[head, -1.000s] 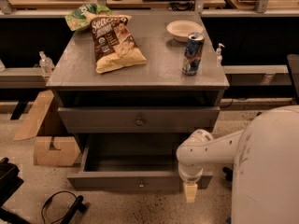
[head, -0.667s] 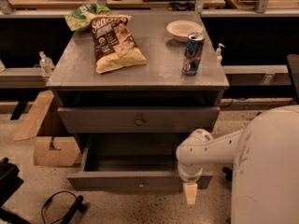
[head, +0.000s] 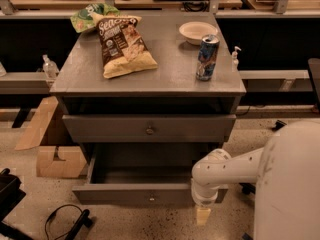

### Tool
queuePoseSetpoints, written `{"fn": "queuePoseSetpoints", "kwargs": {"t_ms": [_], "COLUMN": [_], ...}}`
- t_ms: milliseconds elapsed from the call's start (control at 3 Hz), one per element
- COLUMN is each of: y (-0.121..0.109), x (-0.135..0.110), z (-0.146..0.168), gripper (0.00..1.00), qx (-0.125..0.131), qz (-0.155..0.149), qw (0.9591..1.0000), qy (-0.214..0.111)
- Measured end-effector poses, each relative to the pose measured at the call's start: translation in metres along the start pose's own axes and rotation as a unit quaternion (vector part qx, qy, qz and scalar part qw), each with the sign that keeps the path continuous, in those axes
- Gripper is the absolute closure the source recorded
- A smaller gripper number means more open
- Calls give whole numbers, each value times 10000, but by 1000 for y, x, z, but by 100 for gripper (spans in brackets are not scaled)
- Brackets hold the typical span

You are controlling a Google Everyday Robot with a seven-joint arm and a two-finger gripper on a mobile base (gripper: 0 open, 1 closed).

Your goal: Open middle drawer

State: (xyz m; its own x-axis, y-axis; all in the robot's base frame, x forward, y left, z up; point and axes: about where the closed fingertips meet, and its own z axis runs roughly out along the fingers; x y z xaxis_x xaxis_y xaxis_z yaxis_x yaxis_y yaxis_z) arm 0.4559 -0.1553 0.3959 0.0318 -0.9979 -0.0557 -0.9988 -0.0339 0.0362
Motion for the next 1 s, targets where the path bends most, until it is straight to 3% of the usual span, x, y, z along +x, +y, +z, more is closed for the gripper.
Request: {"fn": "queuePoseSetpoints", "kwargs": {"t_ms": [333,1000], "y": [26,26], "x": [3,3], "z": [0,-4], "gripper": [50,100], "qx": [-151,-151], "qz": [152,151], "qw": [9998,9998], "qy": [7,7]}}
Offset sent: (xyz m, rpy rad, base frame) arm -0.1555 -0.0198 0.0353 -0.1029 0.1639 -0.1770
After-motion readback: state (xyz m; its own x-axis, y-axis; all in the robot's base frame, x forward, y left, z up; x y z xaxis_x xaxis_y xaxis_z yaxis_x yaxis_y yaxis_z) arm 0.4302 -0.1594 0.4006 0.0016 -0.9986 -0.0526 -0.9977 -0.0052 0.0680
